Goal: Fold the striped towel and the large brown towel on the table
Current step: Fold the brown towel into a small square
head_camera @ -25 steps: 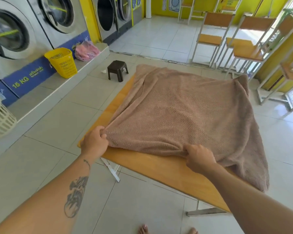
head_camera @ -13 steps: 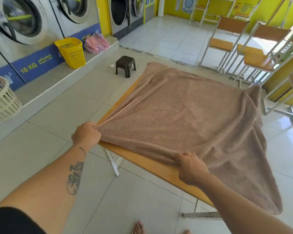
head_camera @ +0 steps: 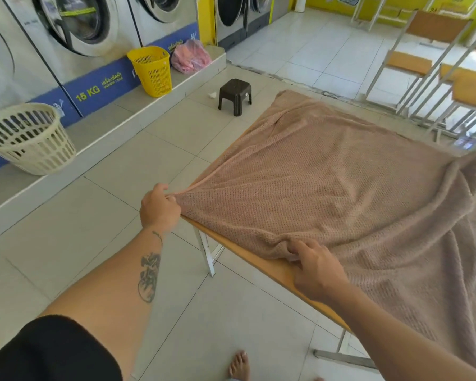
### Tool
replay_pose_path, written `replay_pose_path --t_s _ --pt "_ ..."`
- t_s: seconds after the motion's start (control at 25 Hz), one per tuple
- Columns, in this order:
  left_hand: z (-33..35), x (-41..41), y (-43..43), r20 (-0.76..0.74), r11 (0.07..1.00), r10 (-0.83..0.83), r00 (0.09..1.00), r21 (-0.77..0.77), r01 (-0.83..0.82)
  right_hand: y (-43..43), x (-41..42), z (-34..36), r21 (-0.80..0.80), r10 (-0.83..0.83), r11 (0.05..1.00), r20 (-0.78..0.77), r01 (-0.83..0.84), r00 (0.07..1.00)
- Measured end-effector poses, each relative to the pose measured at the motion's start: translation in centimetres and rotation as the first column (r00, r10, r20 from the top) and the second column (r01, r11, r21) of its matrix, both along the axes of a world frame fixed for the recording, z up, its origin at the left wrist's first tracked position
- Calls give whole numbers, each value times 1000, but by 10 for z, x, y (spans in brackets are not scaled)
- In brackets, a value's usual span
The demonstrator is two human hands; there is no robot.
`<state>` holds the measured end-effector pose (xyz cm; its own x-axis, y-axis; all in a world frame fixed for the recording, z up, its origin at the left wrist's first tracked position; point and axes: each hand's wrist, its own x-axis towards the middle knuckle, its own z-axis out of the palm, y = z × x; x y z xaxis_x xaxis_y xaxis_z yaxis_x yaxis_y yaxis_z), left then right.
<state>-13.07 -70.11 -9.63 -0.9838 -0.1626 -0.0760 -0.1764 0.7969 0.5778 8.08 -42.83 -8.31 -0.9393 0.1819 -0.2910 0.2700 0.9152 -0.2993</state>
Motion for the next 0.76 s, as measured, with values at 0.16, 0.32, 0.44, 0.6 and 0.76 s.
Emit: replay_pose_path --t_s 0.16,0.32,0.44,0.6,0.76 --pt "-13 14 2 44 986 -160 986 59 158 0 8 -9 89 30 995 45 -34 999" --pt "-17 10 5 28 985 -165 986 -45 166 3 3 -5 23 32 999 -35 -32 999" --pt "-15 1 7 -14 984 -153 988 -97 151 10 2 -10 -3 19 1000 -24 -19 1000" --pt "-9 2 7 -7 996 -86 996 38 86 10 3 -10 -51 11 999 -19 -12 1000" --pt "6 35 11 14 934 225 974 281 -219 21 11 -10 -113 -1 994 -74 -7 997"
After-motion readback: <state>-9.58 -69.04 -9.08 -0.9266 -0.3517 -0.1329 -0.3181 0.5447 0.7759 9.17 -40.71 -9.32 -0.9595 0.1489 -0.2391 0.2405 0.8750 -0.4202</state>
